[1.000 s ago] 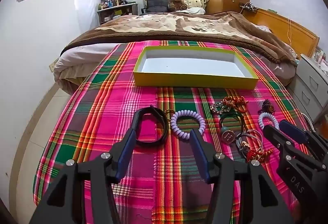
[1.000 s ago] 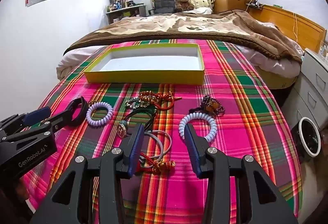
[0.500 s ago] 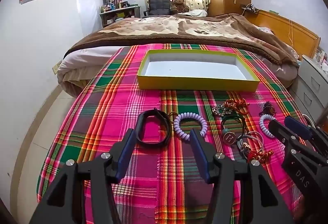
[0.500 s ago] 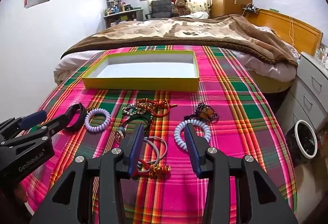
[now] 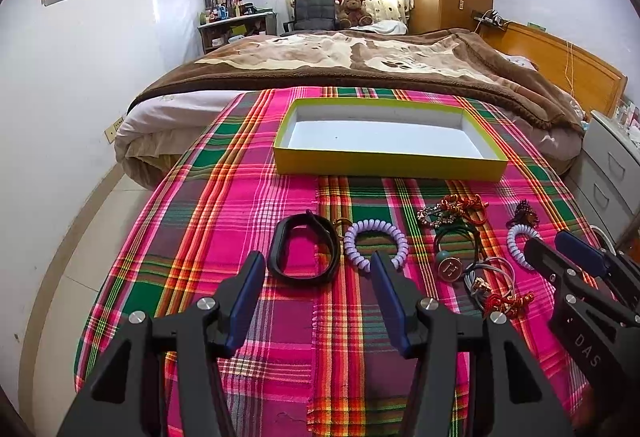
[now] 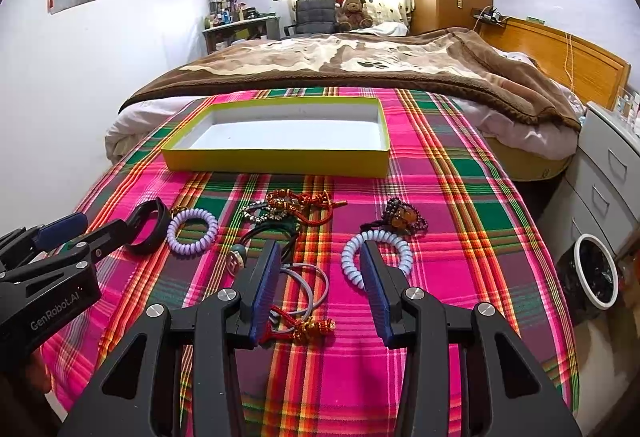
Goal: Organize jewelry
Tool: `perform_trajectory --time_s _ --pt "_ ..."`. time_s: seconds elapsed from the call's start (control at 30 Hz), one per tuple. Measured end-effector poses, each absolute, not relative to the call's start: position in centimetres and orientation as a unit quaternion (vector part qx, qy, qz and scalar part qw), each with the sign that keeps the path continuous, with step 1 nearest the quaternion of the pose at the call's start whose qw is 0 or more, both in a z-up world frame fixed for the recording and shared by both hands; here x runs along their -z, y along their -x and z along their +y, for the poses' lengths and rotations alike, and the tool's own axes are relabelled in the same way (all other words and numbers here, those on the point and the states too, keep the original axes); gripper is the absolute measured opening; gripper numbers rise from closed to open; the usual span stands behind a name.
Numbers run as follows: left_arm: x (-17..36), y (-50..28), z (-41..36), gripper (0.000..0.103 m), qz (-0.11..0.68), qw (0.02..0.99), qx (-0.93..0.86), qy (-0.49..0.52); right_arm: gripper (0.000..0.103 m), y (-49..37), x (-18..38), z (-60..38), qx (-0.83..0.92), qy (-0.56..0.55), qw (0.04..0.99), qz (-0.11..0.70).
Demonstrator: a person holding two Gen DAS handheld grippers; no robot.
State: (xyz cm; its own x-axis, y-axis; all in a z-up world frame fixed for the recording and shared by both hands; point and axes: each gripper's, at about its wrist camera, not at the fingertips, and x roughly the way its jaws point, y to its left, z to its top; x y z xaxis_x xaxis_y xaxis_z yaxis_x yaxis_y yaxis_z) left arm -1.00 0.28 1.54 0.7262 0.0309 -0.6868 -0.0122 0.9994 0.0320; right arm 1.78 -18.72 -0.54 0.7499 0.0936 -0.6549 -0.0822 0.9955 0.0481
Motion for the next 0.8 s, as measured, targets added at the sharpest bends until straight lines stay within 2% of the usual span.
perform_trajectory --time_s 0.8 --pt "-1.20 1.03 0.71 0.057 0.372 0.928 -0.013 -0.010 0.042 -1.60 0.63 -18.66 -0.046 -0.009 0.936 0.350"
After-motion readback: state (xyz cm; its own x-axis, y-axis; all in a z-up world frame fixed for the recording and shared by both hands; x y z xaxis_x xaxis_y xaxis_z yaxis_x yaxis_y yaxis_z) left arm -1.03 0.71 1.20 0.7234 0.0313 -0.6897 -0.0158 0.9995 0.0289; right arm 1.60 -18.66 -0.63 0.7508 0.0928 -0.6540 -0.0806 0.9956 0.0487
